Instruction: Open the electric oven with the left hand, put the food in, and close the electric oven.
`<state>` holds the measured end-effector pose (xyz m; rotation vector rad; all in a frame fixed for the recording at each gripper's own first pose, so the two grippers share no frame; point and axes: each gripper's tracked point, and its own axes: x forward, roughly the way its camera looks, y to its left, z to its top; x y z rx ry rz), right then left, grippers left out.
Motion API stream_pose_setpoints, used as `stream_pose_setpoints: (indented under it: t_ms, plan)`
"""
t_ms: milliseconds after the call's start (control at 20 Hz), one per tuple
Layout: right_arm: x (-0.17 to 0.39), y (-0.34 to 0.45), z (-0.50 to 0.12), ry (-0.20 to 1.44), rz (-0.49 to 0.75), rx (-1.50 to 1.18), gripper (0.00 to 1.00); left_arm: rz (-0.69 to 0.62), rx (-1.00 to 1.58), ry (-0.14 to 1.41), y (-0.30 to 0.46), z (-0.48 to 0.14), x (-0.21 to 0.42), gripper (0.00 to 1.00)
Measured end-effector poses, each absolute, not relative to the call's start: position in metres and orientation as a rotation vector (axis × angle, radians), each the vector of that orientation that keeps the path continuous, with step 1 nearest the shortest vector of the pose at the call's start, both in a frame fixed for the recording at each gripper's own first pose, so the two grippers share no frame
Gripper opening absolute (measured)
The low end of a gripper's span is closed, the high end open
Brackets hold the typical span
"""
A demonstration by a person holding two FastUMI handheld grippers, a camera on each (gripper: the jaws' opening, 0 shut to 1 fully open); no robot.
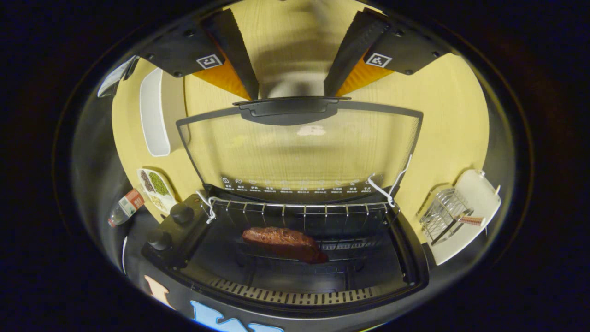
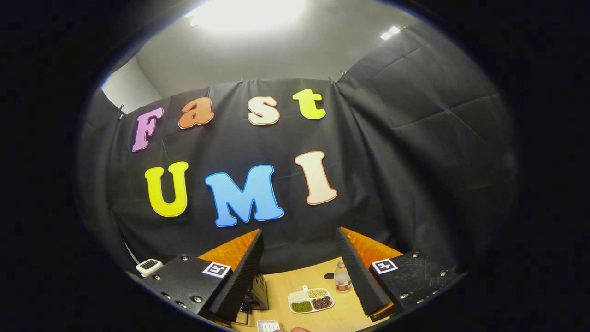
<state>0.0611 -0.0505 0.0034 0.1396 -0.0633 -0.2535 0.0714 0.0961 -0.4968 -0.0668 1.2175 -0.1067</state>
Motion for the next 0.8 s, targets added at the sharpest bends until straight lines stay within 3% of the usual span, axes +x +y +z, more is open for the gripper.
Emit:
stream_pose_setpoints:
  t_ms: [800]
  plan:
    - [0.067, -0.019, -0.001, -0.030, -0.202, 0.140, 0.95, -0.135, -0.129, 1.098, 0.094, -0.444, 0.074, 0.96]
